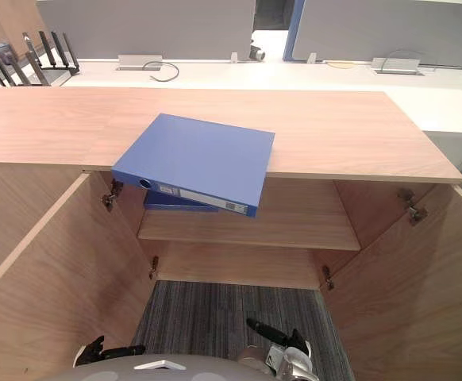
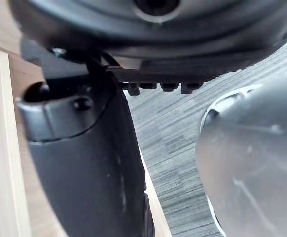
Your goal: Walk over to the cabinet, pick up the folder, carry it to the office cabinet, place the folder inside the office cabinet, then close the office cabinet door
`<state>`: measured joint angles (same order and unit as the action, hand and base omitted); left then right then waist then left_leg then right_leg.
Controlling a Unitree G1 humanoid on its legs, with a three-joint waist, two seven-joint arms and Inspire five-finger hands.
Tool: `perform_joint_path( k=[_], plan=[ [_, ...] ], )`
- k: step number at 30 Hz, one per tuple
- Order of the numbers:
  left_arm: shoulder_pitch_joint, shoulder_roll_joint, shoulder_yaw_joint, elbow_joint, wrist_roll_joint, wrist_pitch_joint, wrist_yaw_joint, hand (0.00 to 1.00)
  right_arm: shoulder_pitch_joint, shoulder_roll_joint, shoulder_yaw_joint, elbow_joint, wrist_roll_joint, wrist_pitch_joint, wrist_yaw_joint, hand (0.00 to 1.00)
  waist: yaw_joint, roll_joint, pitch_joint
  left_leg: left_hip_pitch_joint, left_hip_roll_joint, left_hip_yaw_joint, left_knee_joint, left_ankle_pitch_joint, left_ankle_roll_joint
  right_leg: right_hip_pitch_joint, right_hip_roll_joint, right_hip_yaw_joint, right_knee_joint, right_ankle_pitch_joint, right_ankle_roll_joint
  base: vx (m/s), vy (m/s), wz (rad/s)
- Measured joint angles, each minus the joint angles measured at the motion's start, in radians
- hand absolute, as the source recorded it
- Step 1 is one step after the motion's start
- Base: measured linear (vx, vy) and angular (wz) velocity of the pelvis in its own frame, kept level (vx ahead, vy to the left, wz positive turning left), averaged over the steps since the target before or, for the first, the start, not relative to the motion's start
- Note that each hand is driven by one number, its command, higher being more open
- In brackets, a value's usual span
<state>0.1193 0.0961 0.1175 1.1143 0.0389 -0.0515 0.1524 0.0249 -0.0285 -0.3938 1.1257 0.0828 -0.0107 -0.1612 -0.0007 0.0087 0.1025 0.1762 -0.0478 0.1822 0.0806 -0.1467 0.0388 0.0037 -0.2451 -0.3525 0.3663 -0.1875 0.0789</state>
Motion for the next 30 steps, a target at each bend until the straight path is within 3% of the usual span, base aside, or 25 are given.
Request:
perform_joint_path(
  k=[2, 4, 8, 12, 15, 18, 23, 27, 30],
  plan=[
    [0.007, -0.029, 0.020, -0.002, -0.009, -0.001, -0.002, 1.00, -0.003, -0.012, -0.011, -0.004, 0.002, 0.003, 0.000, 1.00, -0.006, 0.036, 0.000, -0.012, 0.024, 0.006, -0.015, 0.009, -0.015, 0.041, 0.046, -0.009, -0.130, 0.040, 0.013, 0.04, -0.086, -0.11],
    [0.012, -0.038, 0.033, -0.008, -0.040, -0.007, -0.002, 1.00, 0.001, -0.013, -0.010, -0.003, 0.001, 0.005, -0.004, 1.00, -0.002, 0.042, -0.002, -0.013, 0.044, 0.005, -0.021, 0.011, -0.026, 0.078, 0.085, -0.016, -0.223, 0.083, 0.008, 0.02, -0.084, -0.04],
    [0.034, -0.026, 0.054, -0.038, -0.157, -0.016, -0.030, 1.00, 0.004, 0.005, -0.007, 0.001, 0.000, 0.005, -0.004, 1.00, 0.003, 0.003, -0.004, -0.013, 0.062, 0.009, -0.053, 0.021, -0.044, 0.140, 0.140, -0.019, -0.398, 0.171, -0.002, 0.02, -0.077, -0.07],
    [0.073, -0.022, 0.023, -0.132, -0.370, -0.019, -0.040, 1.00, 0.020, 0.007, 0.016, 0.000, 0.000, 0.005, -0.003, 1.00, 0.013, -0.019, -0.009, -0.013, 0.055, 0.013, -0.061, 0.021, -0.044, 0.154, 0.144, -0.016, -0.443, 0.194, 0.001, 0.02, -0.003, -0.05],
    [0.151, -0.044, -0.046, -0.363, -0.545, -0.029, -0.052, 1.00, 0.031, 0.009, 0.061, -0.004, 0.000, 0.005, -0.003, 1.00, 0.026, -0.037, -0.019, -0.014, 0.043, 0.010, -0.067, 0.021, -0.043, 0.152, 0.138, -0.015, -0.444, 0.196, 0.004, 0.03, 0.039, 0.01],
    [0.206, -0.097, -0.101, -0.592, -0.589, -0.036, -0.038, 1.00, 0.042, 0.022, 0.110, -0.045, -0.004, 0.006, -0.002, 1.00, 0.027, -0.039, -0.021, -0.015, 0.026, 0.007, -0.069, 0.023, -0.039, 0.156, 0.121, -0.015, -0.443, 0.202, 0.011, 0.01, 0.077, 0.02],
    [0.249, -0.128, -0.119, -0.883, -0.531, -0.035, 0.004, 1.00, 0.077, 0.038, 0.137, -0.121, -0.039, 0.023, -0.008, 1.00, 0.032, -0.039, -0.021, -0.013, 0.015, 0.003, -0.069, 0.026, -0.034, 0.162, 0.106, -0.028, -0.443, 0.208, 0.015, -0.04, 0.046, 0.05],
    [0.252, -0.156, -0.113, -1.119, -0.205, -0.037, 0.144, 1.00, 0.099, 0.039, 0.150, -0.138, -0.036, 0.021, -0.037, 1.00, 0.057, -0.040, -0.025, -0.024, 0.018, -0.013, -0.063, 0.027, -0.033, 0.162, 0.100, -0.042, -0.436, 0.205, 0.013, -0.07, 0.004, 0.13],
    [0.257, -0.160, -0.147, -1.192, -0.001, -0.037, 0.243, 1.00, 0.110, 0.042, 0.149, -0.145, -0.036, 0.010, -0.055, 1.00, 0.070, -0.039, -0.027, -0.038, 0.022, -0.025, -0.050, 0.026, -0.034, 0.160, 0.102, -0.056, -0.433, 0.204, 0.011, -0.07, -0.039, 0.15]
  ],
)
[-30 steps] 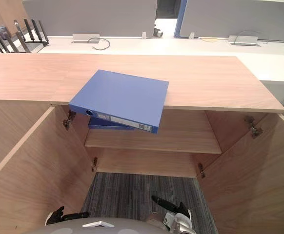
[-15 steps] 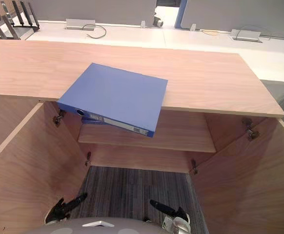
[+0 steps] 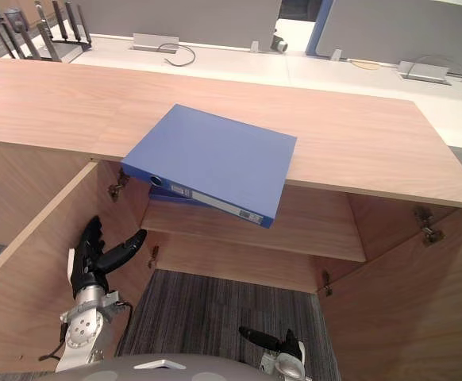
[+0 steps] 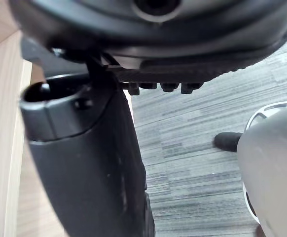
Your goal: Walk over to the cabinet, pick up the folder, carry it to the office cabinet, place the folder inside the office cabinet, then close the office cabinet door
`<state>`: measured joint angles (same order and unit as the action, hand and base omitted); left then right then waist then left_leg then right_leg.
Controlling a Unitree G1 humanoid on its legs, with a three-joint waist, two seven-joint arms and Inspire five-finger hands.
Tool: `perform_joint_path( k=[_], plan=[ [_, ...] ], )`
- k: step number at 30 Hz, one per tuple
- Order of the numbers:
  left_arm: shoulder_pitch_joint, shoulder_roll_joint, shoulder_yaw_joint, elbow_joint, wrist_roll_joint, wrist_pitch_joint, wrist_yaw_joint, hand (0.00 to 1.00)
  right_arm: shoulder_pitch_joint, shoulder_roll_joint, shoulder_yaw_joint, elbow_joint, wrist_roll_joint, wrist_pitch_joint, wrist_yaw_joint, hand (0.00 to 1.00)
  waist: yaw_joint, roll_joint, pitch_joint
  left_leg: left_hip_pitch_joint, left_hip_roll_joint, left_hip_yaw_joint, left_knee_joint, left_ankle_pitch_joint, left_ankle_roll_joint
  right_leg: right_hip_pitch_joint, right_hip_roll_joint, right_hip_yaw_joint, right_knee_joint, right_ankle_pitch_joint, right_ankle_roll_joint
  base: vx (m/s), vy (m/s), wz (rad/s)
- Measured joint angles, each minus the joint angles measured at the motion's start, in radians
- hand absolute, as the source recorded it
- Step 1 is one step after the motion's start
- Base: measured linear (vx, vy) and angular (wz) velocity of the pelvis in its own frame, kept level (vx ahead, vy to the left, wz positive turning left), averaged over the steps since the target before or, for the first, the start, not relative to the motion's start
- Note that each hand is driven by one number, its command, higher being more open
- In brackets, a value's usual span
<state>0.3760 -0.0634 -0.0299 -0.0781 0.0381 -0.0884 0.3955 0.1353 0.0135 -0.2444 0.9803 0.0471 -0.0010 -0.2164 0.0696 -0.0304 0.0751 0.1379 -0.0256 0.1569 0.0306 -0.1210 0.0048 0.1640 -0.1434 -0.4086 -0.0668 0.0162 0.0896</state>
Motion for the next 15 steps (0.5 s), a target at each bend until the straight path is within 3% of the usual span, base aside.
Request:
perform_joint_path(
  k=[4, 8, 15],
  plan=[
    [0.022, -0.009, -0.056, -0.065, 0.122, -0.004, 0.058, 1.00, 0.011, 0.001, -0.001, 0.009, 0.000, -0.005, -0.021, 1.00, 0.012, 0.000, -0.028, -0.009, 0.006, -0.005, 0.002, 0.000, -0.001, -0.006, 0.006, -0.001, 0.000, -0.002, -0.003, -0.05, -0.038, 0.03],
    [0.021, -0.002, -0.106, -0.088, 0.135, -0.027, 0.088, 1.00, 0.005, -0.004, 0.000, 0.038, 0.000, -0.005, -0.033, 1.00, 0.012, 0.003, -0.062, -0.016, 0.005, -0.018, 0.002, 0.001, 0.000, -0.005, 0.008, -0.012, -0.003, -0.002, -0.003, -0.02, -0.018, 0.08],
    [0.028, 0.081, -0.169, -0.087, 0.328, -0.040, 0.134, 1.00, -0.047, -0.021, 0.020, 0.122, -0.004, -0.004, -0.049, 1.00, 0.011, 0.004, -0.081, -0.006, -0.004, -0.043, -0.048, 0.037, 0.006, -0.010, 0.010, -0.032, -0.005, -0.002, -0.003, -0.03, -0.009, 0.09]
  ],
)
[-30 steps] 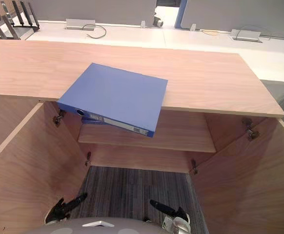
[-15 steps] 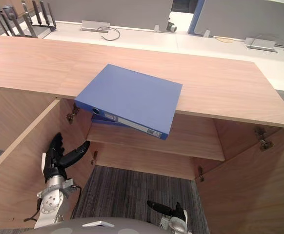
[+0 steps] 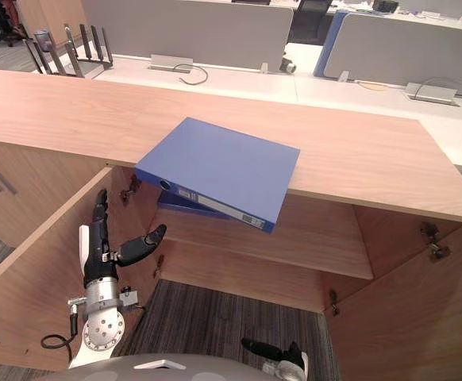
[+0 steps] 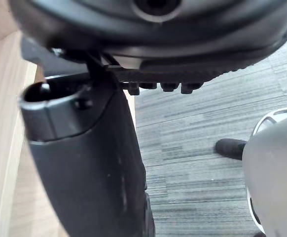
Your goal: Walk over to the cabinet, pick up the folder, carry it to the office cabinet, place the folder inside the office cabinet, then close the office cabinet door
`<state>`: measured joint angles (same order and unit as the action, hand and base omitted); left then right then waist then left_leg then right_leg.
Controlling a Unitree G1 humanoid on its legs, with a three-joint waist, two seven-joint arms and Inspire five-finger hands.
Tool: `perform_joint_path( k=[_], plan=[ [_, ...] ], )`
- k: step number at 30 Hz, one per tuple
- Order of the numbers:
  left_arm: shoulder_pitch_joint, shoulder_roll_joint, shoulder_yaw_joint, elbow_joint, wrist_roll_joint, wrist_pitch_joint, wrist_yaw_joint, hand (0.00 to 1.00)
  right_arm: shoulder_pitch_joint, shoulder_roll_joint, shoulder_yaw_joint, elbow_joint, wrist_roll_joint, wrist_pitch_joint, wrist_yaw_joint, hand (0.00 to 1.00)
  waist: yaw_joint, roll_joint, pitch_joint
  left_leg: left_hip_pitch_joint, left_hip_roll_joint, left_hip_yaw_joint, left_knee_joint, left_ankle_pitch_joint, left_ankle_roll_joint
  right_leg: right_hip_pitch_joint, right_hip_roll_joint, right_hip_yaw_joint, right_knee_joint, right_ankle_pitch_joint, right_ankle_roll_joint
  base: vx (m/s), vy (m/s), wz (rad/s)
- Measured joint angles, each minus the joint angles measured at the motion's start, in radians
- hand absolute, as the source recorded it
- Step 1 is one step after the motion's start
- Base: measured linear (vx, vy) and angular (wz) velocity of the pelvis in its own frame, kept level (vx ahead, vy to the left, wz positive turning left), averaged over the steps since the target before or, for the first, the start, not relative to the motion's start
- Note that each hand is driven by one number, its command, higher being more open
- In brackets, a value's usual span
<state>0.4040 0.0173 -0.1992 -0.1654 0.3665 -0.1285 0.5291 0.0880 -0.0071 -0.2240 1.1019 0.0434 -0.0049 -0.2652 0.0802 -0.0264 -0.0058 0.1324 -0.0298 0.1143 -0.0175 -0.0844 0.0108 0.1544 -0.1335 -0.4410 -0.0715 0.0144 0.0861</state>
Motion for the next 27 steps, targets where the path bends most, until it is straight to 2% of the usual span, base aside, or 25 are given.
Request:
perform_joint_path(
  k=[6, 14, 18, 24, 27],
  plan=[
    [0.018, 0.051, 0.010, 0.000, 0.202, 0.001, 0.061, 1.00, -0.050, -0.017, 0.012, 0.071, -0.037, 0.002, -0.009, 1.00, 0.000, 0.006, -0.003, 0.003, -0.008, -0.025, -0.039, 0.031, 0.005, -0.007, -0.001, -0.021, 0.000, 0.001, -0.001, -0.04, -0.013, 0.11],
    [0.042, 0.082, 0.034, -0.003, 0.313, 0.015, 0.084, 1.00, -0.098, -0.017, 0.038, 0.112, -0.038, 0.003, -0.007, 1.00, 0.001, 0.006, -0.001, 0.001, -0.015, -0.032, -0.039, 0.037, 0.014, -0.006, -0.007, -0.023, 0.000, 0.007, -0.005, -0.04, 0.013, 0.03],
    [0.055, 0.081, 0.046, -0.044, 0.313, 0.029, 0.086, 1.00, -0.106, -0.015, 0.040, 0.119, -0.038, 0.003, -0.006, 1.00, 0.001, 0.006, 0.000, 0.000, -0.015, -0.035, -0.039, 0.037, 0.014, -0.006, -0.007, -0.024, 0.001, 0.007, -0.005, -0.03, 0.001, 0.01],
    [0.064, 0.077, 0.058, -0.217, 0.314, 0.039, 0.125, 1.00, -0.124, -0.024, 0.041, 0.173, -0.039, -0.001, -0.004, 1.00, 0.001, -0.003, 0.007, -0.022, -0.015, -0.055, -0.011, 0.033, 0.010, -0.005, -0.010, -0.018, 0.001, 0.007, -0.005, -0.03, 0.001, 0.10],
    [0.059, 0.078, 0.058, -0.246, 0.315, 0.039, 0.133, 1.00, -0.128, -0.028, 0.044, 0.184, -0.040, -0.001, -0.001, 1.00, 0.000, 0.000, 0.008, -0.032, -0.012, -0.055, 0.022, 0.014, 0.006, 0.003, -0.009, -0.015, 0.002, 0.006, -0.005, -0.04, 0.000, -0.01]
  ],
)
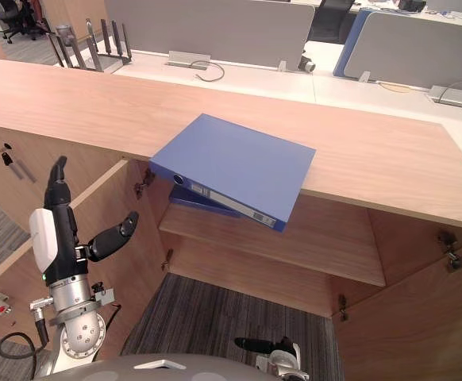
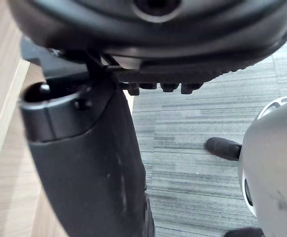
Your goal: Walk over to the cabinet, pick up the folder, carry it to the office cabinet, place the folder inside the office cabinet, then close the office cabinet door
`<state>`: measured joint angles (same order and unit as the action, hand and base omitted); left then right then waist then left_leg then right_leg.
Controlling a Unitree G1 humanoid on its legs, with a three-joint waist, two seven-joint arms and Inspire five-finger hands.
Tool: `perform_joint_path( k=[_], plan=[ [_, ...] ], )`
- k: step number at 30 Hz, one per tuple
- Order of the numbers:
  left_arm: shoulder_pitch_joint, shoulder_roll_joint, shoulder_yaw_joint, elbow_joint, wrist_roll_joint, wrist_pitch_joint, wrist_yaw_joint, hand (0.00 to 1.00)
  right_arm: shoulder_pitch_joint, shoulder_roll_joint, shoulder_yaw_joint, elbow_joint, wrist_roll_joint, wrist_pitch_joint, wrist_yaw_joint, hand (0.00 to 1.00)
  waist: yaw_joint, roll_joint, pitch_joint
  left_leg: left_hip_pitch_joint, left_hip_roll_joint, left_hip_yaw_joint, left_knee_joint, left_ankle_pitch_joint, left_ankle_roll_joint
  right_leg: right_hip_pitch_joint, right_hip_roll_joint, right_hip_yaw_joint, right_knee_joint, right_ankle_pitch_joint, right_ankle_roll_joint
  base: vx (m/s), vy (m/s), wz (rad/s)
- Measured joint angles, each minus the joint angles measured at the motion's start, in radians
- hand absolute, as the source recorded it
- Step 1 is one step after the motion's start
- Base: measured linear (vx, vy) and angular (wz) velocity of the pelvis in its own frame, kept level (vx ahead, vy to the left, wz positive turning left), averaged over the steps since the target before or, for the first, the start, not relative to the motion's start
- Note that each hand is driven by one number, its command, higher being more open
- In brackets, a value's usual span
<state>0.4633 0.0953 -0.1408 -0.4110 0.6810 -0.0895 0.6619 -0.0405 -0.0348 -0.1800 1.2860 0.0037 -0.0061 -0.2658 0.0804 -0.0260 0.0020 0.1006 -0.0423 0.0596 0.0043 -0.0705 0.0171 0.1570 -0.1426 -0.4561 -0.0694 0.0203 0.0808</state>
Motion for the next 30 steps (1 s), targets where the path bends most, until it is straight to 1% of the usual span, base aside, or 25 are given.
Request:
perform_joint_path(
  k=[4, 6, 10, 13, 15, 17, 22, 27, 30],
  plan=[
    [-0.027, 0.005, -0.002, -0.004, 0.004, 0.000, 0.003, 1.00, 0.000, -0.006, 0.011, 0.009, -0.011, 0.000, 0.004, 1.00, -0.001, 0.003, 0.000, -0.014, 0.004, 0.004, 0.030, -0.014, -0.001, -0.002, 0.002, 0.011, 0.001, -0.001, -0.001, -0.04, 0.007, -0.04],
    [-0.035, 0.012, -0.005, -0.013, 0.035, 0.000, 0.003, 1.00, 0.004, -0.010, 0.020, 0.011, -0.033, 0.000, 0.009, 1.00, -0.002, 0.005, -0.004, -0.022, 0.006, 0.009, 0.034, -0.016, -0.002, -0.012, 0.004, 0.018, 0.004, -0.001, -0.001, -0.02, 0.016, -0.09],
    [-0.068, 0.067, -0.046, -0.045, 0.041, -0.003, 0.001, 1.00, 0.004, -0.015, 0.024, 0.013, -0.033, 0.000, 0.016, 1.00, -0.003, 0.008, -0.003, -0.032, 0.009, 0.014, 0.052, -0.021, -0.004, -0.020, 0.005, 0.025, 0.012, -0.001, -0.002, 0.00, 0.008, -0.03],
    [-0.103, 0.087, -0.059, -0.056, 0.042, -0.022, -0.012, 1.00, 0.003, -0.018, 0.034, 0.014, -0.033, -0.001, 0.020, 1.00, -0.003, 0.011, -0.006, -0.041, 0.010, 0.019, 0.064, -0.025, -0.004, -0.030, 0.005, 0.031, 0.016, -0.001, -0.002, -0.01, 0.014, -0.05],
    [-0.110, 0.111, -0.077, -0.068, 0.042, -0.026, -0.015, 1.00, 0.003, -0.019, 0.035, 0.014, -0.033, -0.001, 0.021, 1.00, -0.003, 0.012, -0.007, -0.041, 0.011, 0.025, 0.065, -0.026, -0.004, -0.033, 0.006, 0.040, 0.018, -0.001, -0.002, -0.02, 0.020, -0.10],
    [-0.114, 0.126, -0.103, -0.068, 0.044, -0.042, -0.025, 1.00, 0.002, -0.019, 0.037, 0.015, -0.033, -0.001, 0.021, 1.00, -0.004, 0.013, -0.008, -0.041, 0.012, 0.028, 0.070, -0.030, -0.003, -0.033, 0.005, 0.044, 0.019, -0.001, -0.002, -0.03, 0.020, -0.05],
    [-0.136, 0.168, -0.156, -0.068, 0.072, -0.045, -0.055, 1.00, 0.003, -0.023, 0.059, 0.015, -0.034, -0.001, 0.022, 1.00, -0.004, 0.015, -0.011, -0.044, 0.014, 0.033, 0.082, -0.037, -0.003, -0.034, 0.006, 0.050, 0.022, -0.001, -0.003, -0.01, 0.012, -0.03],
    [-0.190, 0.223, -0.206, -0.068, 0.073, -0.086, -0.094, 1.00, 0.002, -0.030, 0.072, 0.016, -0.035, -0.001, 0.026, 1.00, -0.006, 0.021, -0.018, -0.043, 0.014, 0.035, 0.083, -0.037, -0.003, -0.036, 0.006, 0.051, 0.023, -0.001, -0.002, 0.00, 0.000, 0.00],
    [-0.204, 0.244, -0.229, -0.068, 0.074, -0.099, -0.107, 1.00, 0.002, -0.032, 0.072, 0.016, -0.035, -0.001, 0.034, 1.00, -0.011, 0.026, -0.022, -0.043, 0.014, 0.038, 0.083, -0.037, -0.003, -0.038, 0.006, 0.054, 0.023, -0.001, -0.002, 0.00, 0.005, -0.01]
  ],
)
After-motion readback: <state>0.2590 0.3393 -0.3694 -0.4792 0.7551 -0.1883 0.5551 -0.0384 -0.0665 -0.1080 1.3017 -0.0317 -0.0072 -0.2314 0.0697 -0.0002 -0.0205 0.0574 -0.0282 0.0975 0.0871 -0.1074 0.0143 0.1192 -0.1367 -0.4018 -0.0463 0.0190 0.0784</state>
